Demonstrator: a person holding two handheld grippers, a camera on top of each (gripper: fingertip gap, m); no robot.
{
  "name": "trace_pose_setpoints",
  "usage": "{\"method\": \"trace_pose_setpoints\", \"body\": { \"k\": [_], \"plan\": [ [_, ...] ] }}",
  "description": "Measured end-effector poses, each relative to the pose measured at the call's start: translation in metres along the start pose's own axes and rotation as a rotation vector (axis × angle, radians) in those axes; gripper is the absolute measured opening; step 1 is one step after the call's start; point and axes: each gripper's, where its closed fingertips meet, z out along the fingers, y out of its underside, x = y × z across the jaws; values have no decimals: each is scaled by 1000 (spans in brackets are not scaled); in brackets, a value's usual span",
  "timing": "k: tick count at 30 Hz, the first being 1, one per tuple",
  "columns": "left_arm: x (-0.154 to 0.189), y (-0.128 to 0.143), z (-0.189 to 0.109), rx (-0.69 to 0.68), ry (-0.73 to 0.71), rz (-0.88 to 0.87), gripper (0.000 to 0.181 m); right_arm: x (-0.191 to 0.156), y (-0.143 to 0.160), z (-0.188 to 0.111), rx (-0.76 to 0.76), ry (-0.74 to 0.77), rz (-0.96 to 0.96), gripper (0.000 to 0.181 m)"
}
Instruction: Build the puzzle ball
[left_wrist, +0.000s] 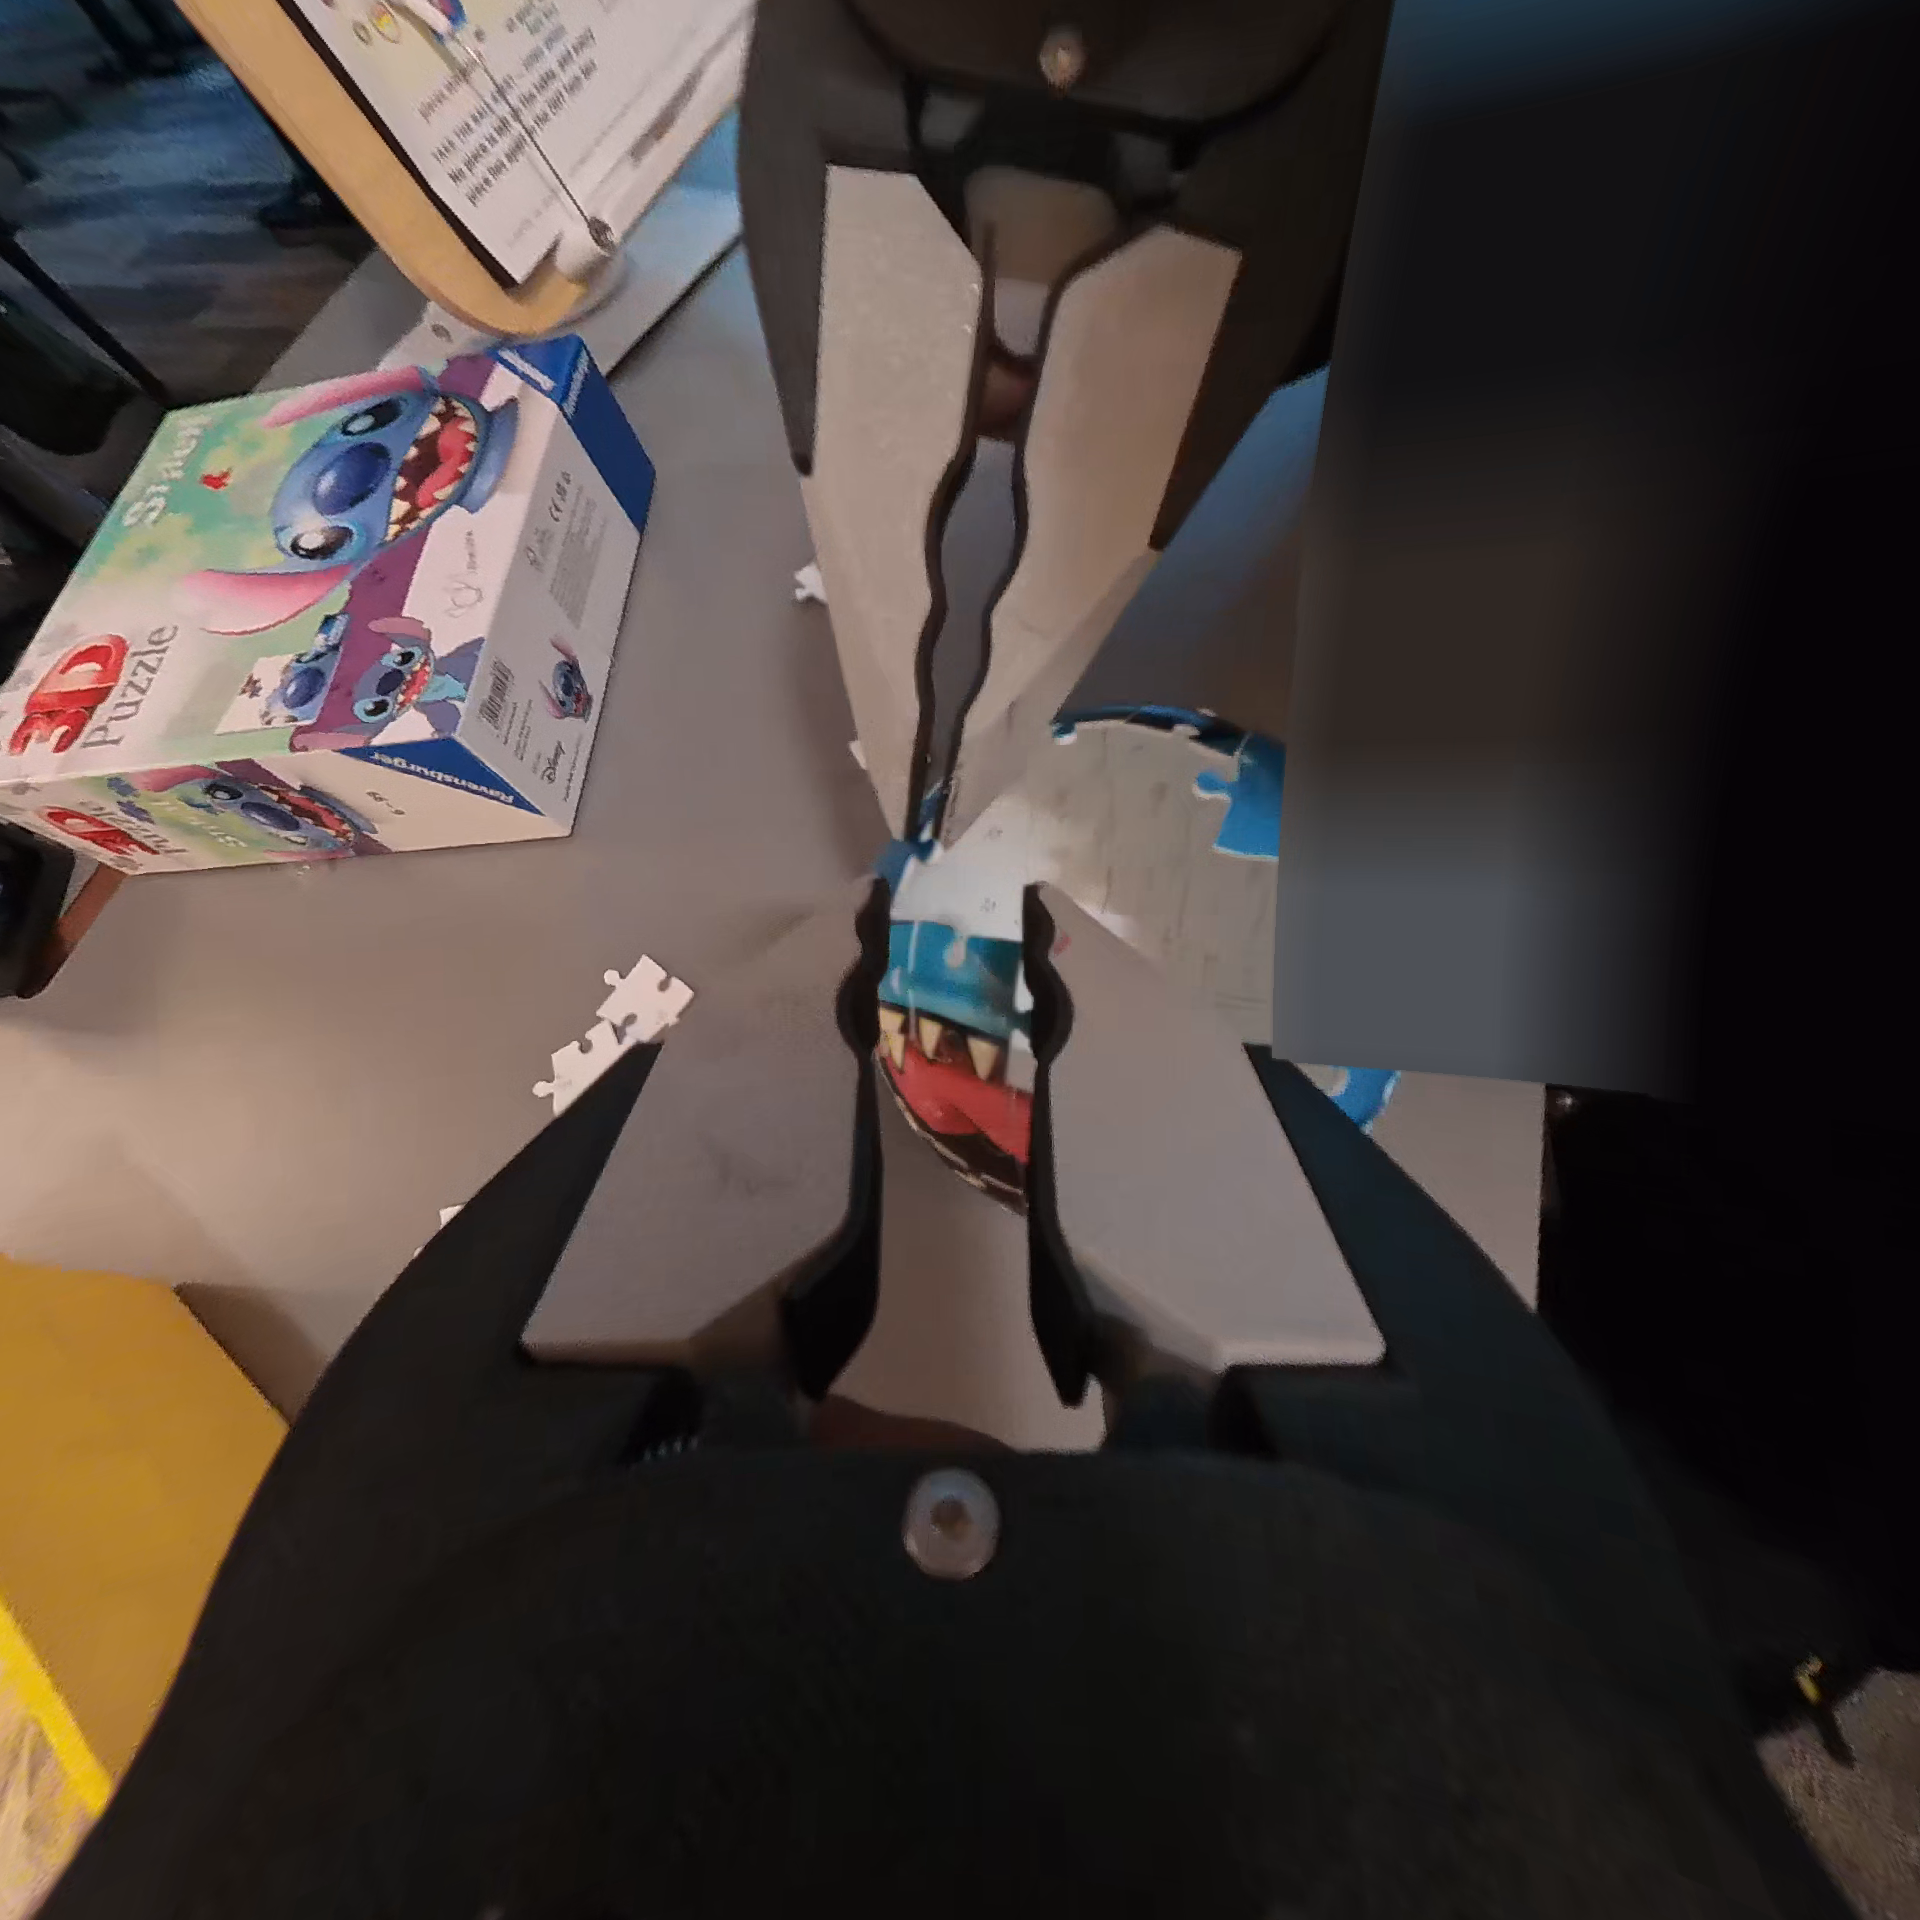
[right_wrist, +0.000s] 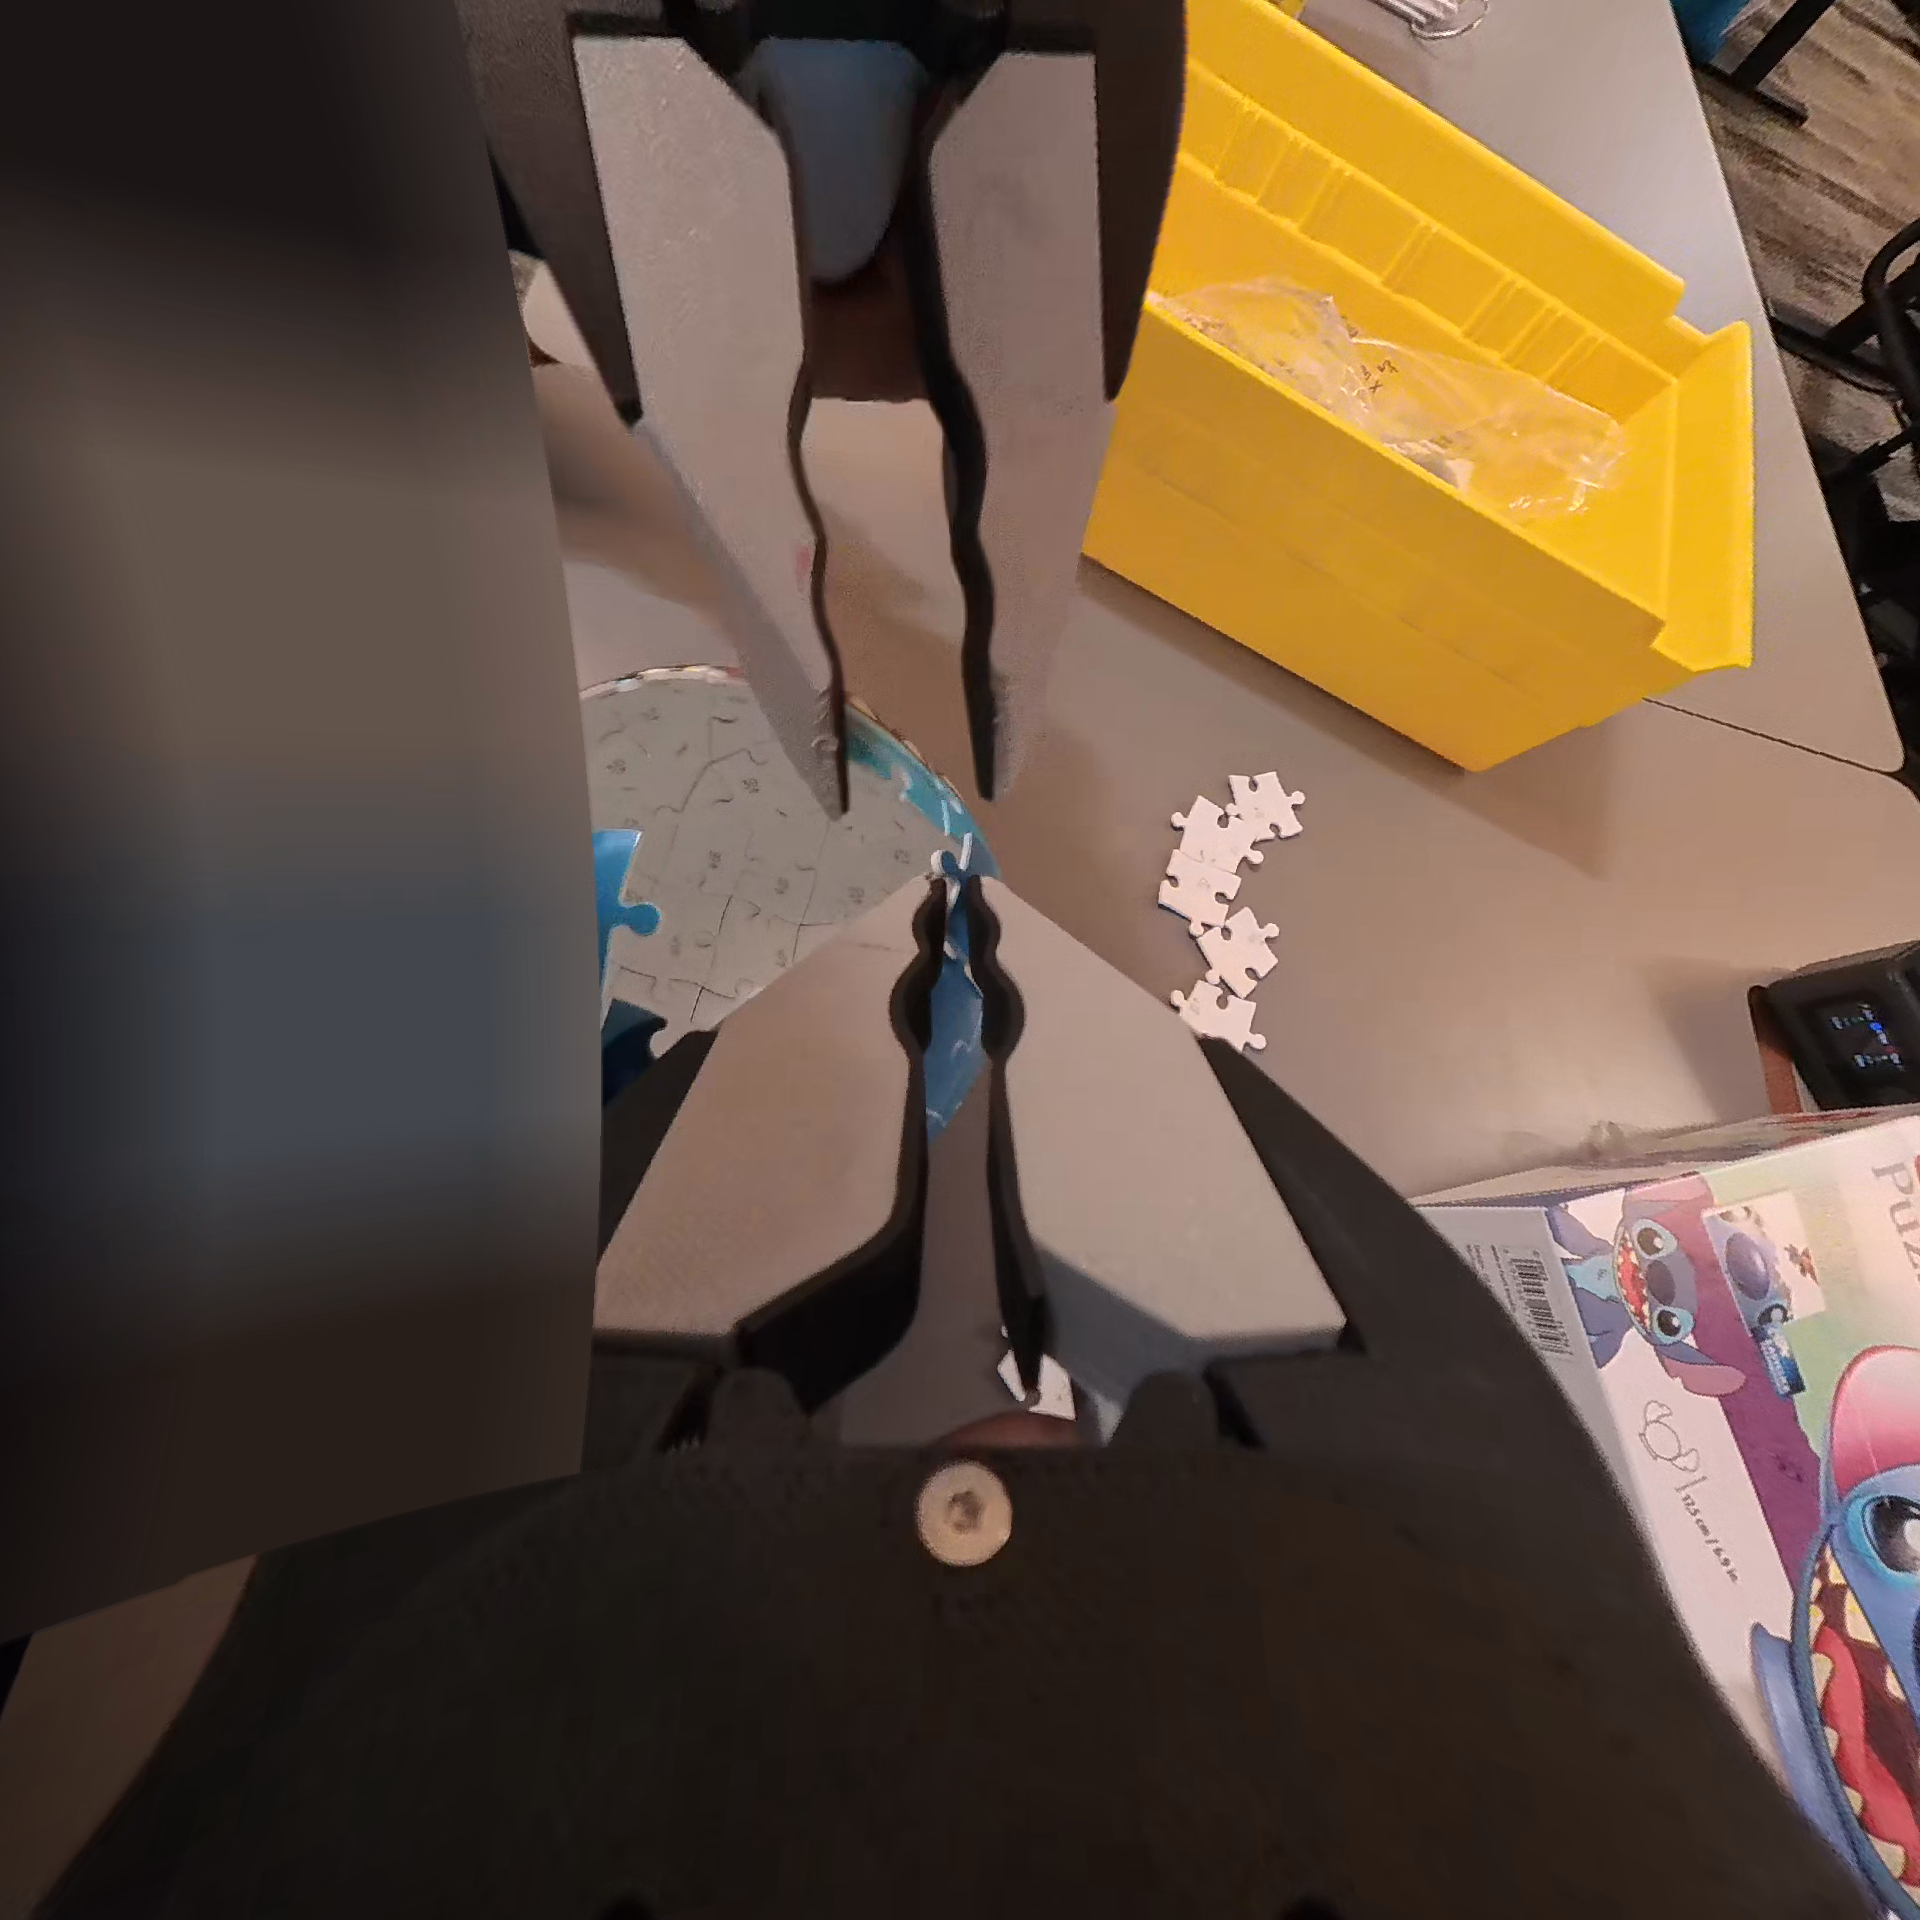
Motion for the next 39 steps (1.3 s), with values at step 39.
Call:
{"method": "trace_pose_setpoints", "body": {
  "k": [39],
  "plan": [
    [-17,3,14,-163,-150,219,0,32,19,-16,221,-318,244,3]
  ]
}}
